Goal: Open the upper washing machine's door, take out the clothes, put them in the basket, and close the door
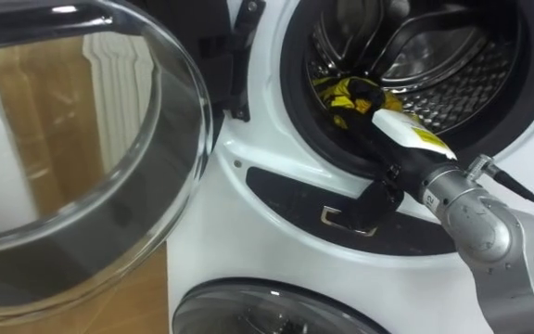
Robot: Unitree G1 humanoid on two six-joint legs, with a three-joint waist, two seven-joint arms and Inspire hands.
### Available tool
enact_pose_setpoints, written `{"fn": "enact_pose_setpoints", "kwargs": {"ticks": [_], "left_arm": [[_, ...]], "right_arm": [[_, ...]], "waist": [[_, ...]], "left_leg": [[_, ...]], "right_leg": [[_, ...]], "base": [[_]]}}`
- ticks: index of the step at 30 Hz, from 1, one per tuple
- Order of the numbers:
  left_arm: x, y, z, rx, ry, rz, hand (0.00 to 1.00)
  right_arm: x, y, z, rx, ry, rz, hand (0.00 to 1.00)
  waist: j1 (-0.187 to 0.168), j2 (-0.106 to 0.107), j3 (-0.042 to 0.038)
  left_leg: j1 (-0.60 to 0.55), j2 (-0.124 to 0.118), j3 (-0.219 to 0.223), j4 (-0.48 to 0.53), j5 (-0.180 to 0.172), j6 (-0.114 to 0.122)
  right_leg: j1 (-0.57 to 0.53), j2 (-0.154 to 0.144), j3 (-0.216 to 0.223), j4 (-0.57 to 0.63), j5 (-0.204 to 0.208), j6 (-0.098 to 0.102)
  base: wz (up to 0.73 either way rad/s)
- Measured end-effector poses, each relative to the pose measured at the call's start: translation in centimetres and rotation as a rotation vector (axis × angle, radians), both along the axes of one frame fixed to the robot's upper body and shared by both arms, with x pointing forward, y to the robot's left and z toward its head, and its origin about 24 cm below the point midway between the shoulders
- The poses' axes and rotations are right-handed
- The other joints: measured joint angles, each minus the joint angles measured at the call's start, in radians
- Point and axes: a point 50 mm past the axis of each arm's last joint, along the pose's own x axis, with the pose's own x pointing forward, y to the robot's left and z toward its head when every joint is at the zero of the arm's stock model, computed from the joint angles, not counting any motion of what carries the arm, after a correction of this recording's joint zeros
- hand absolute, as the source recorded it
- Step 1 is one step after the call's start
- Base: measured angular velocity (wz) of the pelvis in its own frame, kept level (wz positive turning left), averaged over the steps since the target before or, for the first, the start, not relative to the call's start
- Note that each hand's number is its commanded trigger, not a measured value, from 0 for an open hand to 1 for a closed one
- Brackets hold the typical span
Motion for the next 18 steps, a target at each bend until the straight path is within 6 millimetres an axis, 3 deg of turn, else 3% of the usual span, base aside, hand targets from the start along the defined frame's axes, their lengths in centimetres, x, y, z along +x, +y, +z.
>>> {"fn": "enact_pose_setpoints", "kwargs": {"ticks": [10,18], "left_arm": [[0.5,0.1,0.2,0.009,-0.035,-0.004,0.0],[-1.2,0.3,0.1,0.001,-0.011,0.041,0.0]], "right_arm": [[-0.1,0.2,0.3,0.006,-0.013,0.003,0.0],[-1.1,1.9,2.8,-0.01,-0.093,0.083,0.0]], "waist": [[-0.007,-0.004,0.0003],[-0.041,0.002,-0.0023]], "left_leg": [[0.0,0.0,0.0,-0.003,0.0,0.0],[-0.004,0.004,0.016,-0.017,0.0,0.0]], "right_leg": [[-0.001,0.003,0.011,0.001,0.0,0.0],[-0.018,0.013,0.035,0.0,0.006,-0.01]], "base": [[0.0],[-0.07]]}}
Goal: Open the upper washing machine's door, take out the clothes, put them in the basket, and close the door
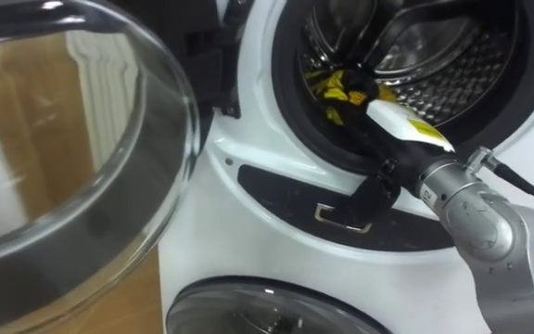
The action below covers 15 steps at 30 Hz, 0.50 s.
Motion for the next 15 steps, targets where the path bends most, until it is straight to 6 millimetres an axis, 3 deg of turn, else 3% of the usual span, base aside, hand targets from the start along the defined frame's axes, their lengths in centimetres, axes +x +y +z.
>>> {"fn": "enact_pose_setpoints", "kwargs": {"ticks": [6,15], "left_arm": [[-0.3,-0.1,0.0,-0.004,0.001,0.001,0.0],[-0.8,-0.1,-0.1,-0.005,0.02,0.01,0.0]], "right_arm": [[-1.2,0.9,2.7,0.0,-0.125,0.044,0.0],[-1.3,0.6,3.1,0.009,-0.13,0.04,0.0]], "waist": [[-0.003,0.011,-0.0048],[-0.002,0.013,-0.0035]], "left_leg": [[0.01,0.003,0.024,-0.016,0.0,0.001],[0.022,0.004,0.03,-0.029,0.0,0.001]], "right_leg": [[-0.001,0.003,0.007,-0.002,-0.001,0.002],[0.002,0.006,0.015,-0.001,-0.004,0.004]], "base": [[-0.06],[-0.02]]}}
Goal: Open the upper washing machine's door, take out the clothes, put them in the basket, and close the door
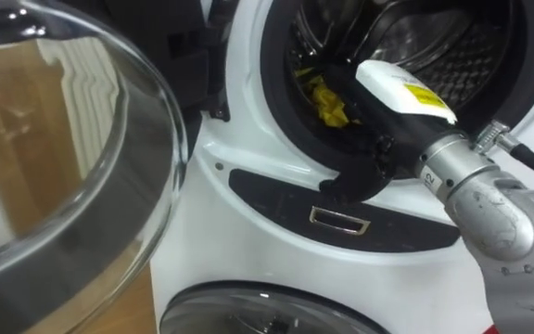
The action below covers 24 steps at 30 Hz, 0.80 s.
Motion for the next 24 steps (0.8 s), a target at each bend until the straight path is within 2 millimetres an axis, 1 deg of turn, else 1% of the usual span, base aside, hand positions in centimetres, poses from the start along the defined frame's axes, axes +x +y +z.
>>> {"fn": "enact_pose_setpoints", "kwargs": {"ticks": [5,11,15,20,21,24], "left_arm": [[-0.5,0.2,0.1,0.004,0.003,0.027,0.0],[-0.6,0.2,0.1,0.006,0.004,0.03,0.0],[-0.5,0.3,0.1,0.008,0.0,0.035,0.0],[-0.3,0.3,0.2,0.009,-0.009,0.032,0.0],[-0.3,0.3,0.2,0.009,-0.009,0.031,0.0],[-0.1,0.4,0.3,0.013,-0.02,0.028,0.0]], "right_arm": [[-0.2,-0.7,0.7,0.045,-0.016,-0.012,0.0],[-0.2,-0.7,0.8,0.087,-0.011,0.006,0.0],[-0.2,-0.8,0.8,0.095,-0.011,0.006,0.0],[-0.2,-1.0,0.9,0.096,-0.015,0.0,0.0],[-0.2,-1.0,0.9,0.096,-0.016,-0.003,0.0],[-0.4,-1.8,1.0,0.089,-0.029,-0.041,0.0]], "waist": [[0.0,-0.002,-0.0003],[0.0,-0.014,-0.0032],[-0.003,-0.019,-0.0013],[-0.016,-0.019,-0.001],[-0.025,-0.02,-0.0006],[-0.033,-0.019,0.0001]], "left_leg": [[0.0,0.001,0.0,-0.001,0.0,0.0],[0.0,0.001,-0.001,-0.001,0.0,0.0],[-0.001,0.001,-0.002,-0.001,0.0,0.0],[-0.002,0.001,-0.006,-0.001,-0.001,0.001],[-0.002,0.001,-0.006,-0.001,-0.001,0.001],[-0.002,0.001,-0.006,-0.001,-0.002,0.003]], "right_leg": [[0.0,-0.001,-0.004,0.0,-0.002,0.0],[0.001,-0.002,-0.009,0.0,-0.003,0.0],[0.002,-0.002,-0.01,-0.001,-0.003,0.001],[0.002,-0.002,-0.01,-0.001,-0.006,0.001],[0.002,-0.002,-0.01,-0.001,-0.006,0.001],[0.002,-0.002,-0.01,-0.001,-0.007,0.002]], "base": [[0.0],[0.0],[0.01],[0.02],[0.0],[0.0]]}}
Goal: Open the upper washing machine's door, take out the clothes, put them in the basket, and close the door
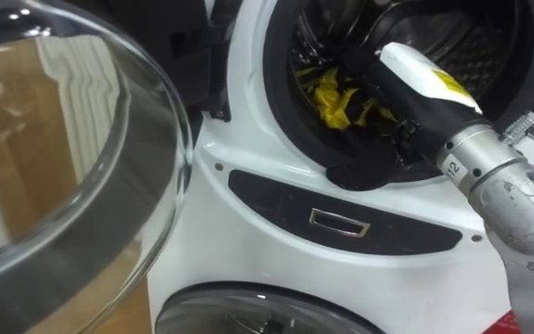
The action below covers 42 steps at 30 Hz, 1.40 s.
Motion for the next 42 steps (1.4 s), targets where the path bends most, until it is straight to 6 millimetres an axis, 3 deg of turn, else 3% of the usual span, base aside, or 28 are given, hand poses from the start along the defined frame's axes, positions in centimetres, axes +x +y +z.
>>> {"fn": "enact_pose_setpoints", "kwargs": {"ticks": [6,15,21,31,36,42], "left_arm": [[0.3,0.0,0.1,0.003,-0.013,-0.005,0.0],[0.4,-0.1,0.0,0.001,-0.015,-0.002,0.0],[-0.6,-0.8,-0.3,-0.012,0.008,0.014,0.0],[-0.5,-0.8,-0.3,-0.012,0.005,0.012,0.0],[-0.3,-0.6,-0.2,-0.006,-0.001,0.007,0.0],[-0.9,-0.6,-0.2,-0.005,0.012,0.011,0.0]], "right_arm": [[-0.5,-1.6,0.2,0.015,-0.013,-0.063,0.0],[-0.5,-2.0,0.5,-0.006,-0.011,-0.09,0.0],[-0.6,-2.1,0.6,-0.018,-0.015,-0.097,0.0],[-0.5,-2.1,0.5,-0.012,-0.007,-0.096,0.0],[0.0,-2.8,-0.5,0.069,0.048,-0.086,0.0],[0.2,-3.0,-0.5,0.127,0.056,-0.063,0.0]], "waist": [[-0.019,0.002,0.0013],[-0.031,-0.002,-0.0018],[-0.032,-0.002,-0.002],[-0.022,-0.003,0.0001],[-0.018,-0.016,0.0074],[-0.018,-0.016,0.0076]], "left_leg": [[0.001,0.001,0.018,-0.003,-0.001,0.001],[-0.009,0.002,0.032,-0.005,-0.001,0.001],[-0.008,0.002,0.035,0.002,-0.001,0.001],[-0.01,0.002,0.034,-0.003,-0.001,0.001],[-0.01,0.002,0.033,0.001,-0.001,0.001],[-0.009,0.003,0.029,-0.001,-0.001,0.001]], "right_leg": [[-0.006,0.001,0.006,0.002,0.0,0.0],[-0.023,0.004,0.013,0.007,-0.001,-0.001],[-0.021,0.003,0.012,0.005,-0.001,-0.001],[-0.021,0.003,0.012,0.005,-0.001,-0.001],[-0.02,0.002,0.011,0.004,-0.001,-0.001],[-0.017,0.003,0.007,0.002,-0.001,0.0]], "base": [[-0.06],[-0.03],[0.0],[0.0],[0.0],[0.01]]}}
